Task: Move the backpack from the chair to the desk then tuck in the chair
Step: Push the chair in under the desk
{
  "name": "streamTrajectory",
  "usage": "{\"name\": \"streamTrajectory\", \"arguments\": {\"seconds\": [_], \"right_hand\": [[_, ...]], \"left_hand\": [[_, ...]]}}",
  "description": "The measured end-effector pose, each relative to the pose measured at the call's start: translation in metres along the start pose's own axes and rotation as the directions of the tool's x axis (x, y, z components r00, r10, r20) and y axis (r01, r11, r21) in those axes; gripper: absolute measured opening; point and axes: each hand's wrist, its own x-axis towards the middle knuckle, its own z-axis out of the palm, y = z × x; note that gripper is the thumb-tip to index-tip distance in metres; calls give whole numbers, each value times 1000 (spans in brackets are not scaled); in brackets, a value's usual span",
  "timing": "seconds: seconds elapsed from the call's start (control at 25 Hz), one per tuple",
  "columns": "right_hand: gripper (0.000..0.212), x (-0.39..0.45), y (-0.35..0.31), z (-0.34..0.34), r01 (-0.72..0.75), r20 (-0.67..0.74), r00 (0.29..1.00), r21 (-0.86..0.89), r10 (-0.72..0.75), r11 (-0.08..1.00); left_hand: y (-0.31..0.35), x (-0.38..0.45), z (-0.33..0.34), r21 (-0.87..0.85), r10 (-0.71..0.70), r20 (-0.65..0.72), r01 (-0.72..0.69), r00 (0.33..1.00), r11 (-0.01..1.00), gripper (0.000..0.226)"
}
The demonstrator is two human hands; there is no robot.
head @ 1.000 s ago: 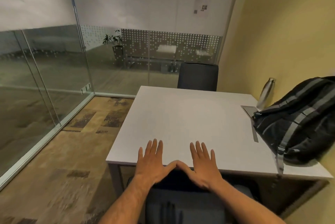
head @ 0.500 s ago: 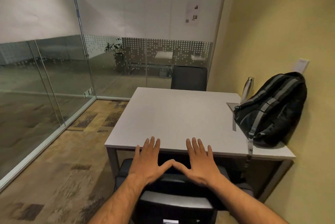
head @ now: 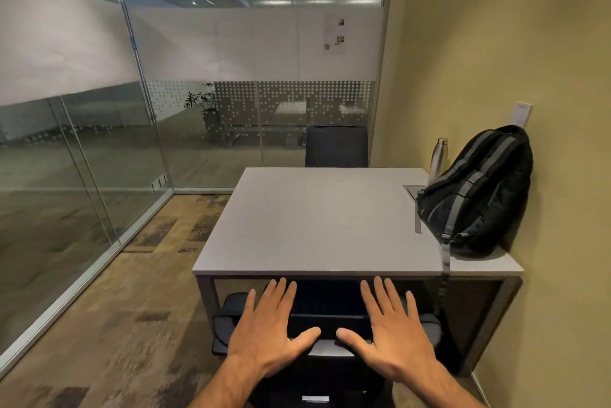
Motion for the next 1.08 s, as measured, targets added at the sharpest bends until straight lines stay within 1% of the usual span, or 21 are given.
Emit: {"name": "streamTrajectory", "arguments": {"seconds": [0.16, 0.32, 0.6, 0.76, 1.08], "right_hand": [[120, -11, -6, 0, -1, -38, 999, 39, 2, 999], [119, -3, -5, -2, 2, -71, 998, 53, 2, 999], [116, 29, 7, -5, 20, -96, 995, 6, -19, 1000], [114, 49, 15, -7, 50, -87, 995, -20, -51, 999], [114, 92, 42, -3, 44, -82, 995, -51, -48, 998]], "left_hand": [[-1, -7, -8, 20, -5, -4, 5, 1000, 1000, 106], [-2, 1, -14, 33, -14, -34, 15, 999, 999, 108], [3, 29, -12, 44, -49, -47, 51, 998, 998, 110], [4, 45, -10, 49, -76, -50, 78, 996, 996, 112], [11, 96, 1, 38, -70, -45, 72, 997, 997, 114]]}}
